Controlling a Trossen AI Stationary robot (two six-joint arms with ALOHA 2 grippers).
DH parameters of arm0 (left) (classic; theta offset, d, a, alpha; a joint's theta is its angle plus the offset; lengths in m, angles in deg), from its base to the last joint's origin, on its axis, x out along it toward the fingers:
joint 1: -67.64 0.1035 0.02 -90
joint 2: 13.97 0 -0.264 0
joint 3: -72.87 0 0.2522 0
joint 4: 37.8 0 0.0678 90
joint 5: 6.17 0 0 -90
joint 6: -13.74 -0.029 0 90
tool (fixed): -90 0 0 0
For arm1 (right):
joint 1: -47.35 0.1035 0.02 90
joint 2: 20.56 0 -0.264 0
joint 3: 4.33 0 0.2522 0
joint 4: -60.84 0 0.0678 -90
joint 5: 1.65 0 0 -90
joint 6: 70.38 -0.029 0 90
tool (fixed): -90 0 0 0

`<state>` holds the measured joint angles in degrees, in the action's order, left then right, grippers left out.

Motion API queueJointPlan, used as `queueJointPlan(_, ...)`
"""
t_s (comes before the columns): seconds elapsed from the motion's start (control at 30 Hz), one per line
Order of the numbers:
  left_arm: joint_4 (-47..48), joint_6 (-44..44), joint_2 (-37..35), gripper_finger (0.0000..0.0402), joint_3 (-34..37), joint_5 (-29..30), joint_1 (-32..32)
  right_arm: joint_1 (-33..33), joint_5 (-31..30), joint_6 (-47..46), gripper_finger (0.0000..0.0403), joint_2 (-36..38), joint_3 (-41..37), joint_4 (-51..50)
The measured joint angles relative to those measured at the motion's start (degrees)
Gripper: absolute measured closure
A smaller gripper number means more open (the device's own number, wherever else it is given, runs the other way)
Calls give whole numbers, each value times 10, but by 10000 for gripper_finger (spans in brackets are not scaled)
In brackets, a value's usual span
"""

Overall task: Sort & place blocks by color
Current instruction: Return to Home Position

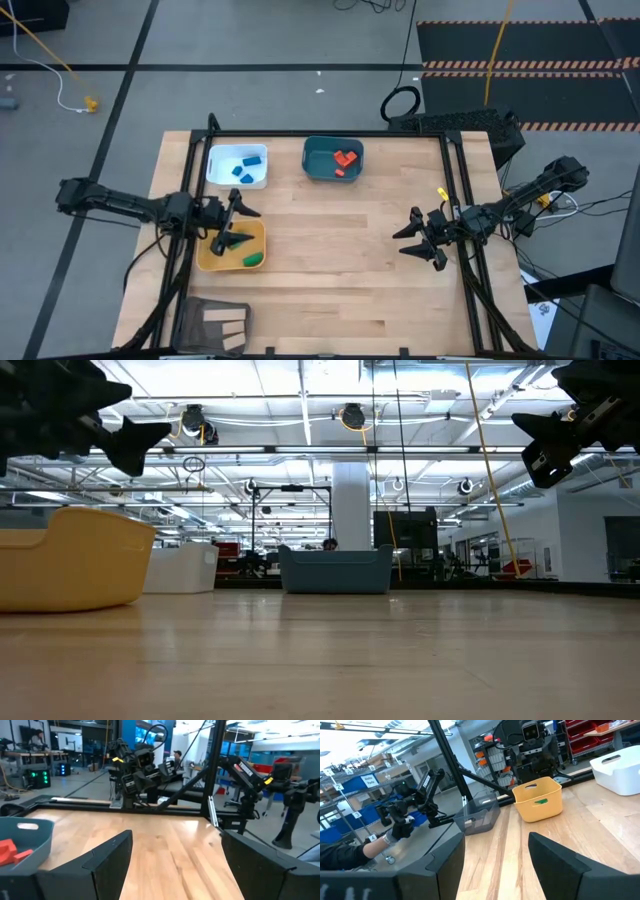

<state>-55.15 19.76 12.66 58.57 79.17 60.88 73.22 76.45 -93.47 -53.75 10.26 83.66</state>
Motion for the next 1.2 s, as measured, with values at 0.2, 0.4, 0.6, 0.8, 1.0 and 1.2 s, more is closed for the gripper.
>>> queueJointPlan(0.2, 30, -27, 0, 94, 0, 0, 4, 0, 0, 0, 193, 0, 0, 0)
queueJointPlan(0.4, 75, -17, 0, 94, 0, 0, 4, 0, 0, 0, 193, 0, 0, 0)
queueJointPlan(0.6, 74, -12, 0, 94, 0, 0, 4, 0, 0, 0, 193, 0, 0, 0)
queueJointPlan(0.8, 74, -12, 0, 94, 0, 1, 4, 0, 0, 0, 193, 0, 0, 0)
queueJointPlan(1.0, 73, -12, 0, 94, 0, 1, 4, 0, 0, 0, 193, 0, 0, 0)
queueJointPlan(1.2, 73, -12, 0, 94, 0, 1, 4, 0, 0, 0, 193, 0, 0, 0)
